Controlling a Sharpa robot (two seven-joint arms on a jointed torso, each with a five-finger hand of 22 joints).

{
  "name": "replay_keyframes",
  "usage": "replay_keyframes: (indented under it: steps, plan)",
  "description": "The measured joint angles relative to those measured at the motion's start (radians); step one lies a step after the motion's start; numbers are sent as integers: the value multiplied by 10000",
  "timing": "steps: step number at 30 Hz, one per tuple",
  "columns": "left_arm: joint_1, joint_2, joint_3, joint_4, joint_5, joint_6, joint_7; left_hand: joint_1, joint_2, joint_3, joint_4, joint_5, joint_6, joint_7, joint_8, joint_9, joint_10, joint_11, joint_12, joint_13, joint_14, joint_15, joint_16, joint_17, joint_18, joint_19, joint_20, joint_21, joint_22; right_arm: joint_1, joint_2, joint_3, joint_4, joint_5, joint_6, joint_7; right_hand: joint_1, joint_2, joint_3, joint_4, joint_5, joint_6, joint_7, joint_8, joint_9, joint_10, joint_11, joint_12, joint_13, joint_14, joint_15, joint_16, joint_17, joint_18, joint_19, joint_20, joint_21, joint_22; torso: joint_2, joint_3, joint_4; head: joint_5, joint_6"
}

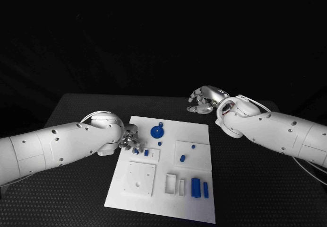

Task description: Assemble the parts on the task board

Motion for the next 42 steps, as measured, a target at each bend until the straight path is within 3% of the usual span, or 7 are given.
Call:
replay_keyframes:
  steps: [42]
  plan:
    - [-29,-57,-24,-11,-12,103,101,-1,1,-23,17,37,0,0,-53,48,-17,-18,0,-2,5,-5,0,-16,-1,0,0,0,3,0,-18,0,6,3,9,-2,0,0,0,0,0,-40,-2,0,0,0,0,47,-12,0,0,0,0,0,0,0,0,-4,3,-5,0,21,-11]
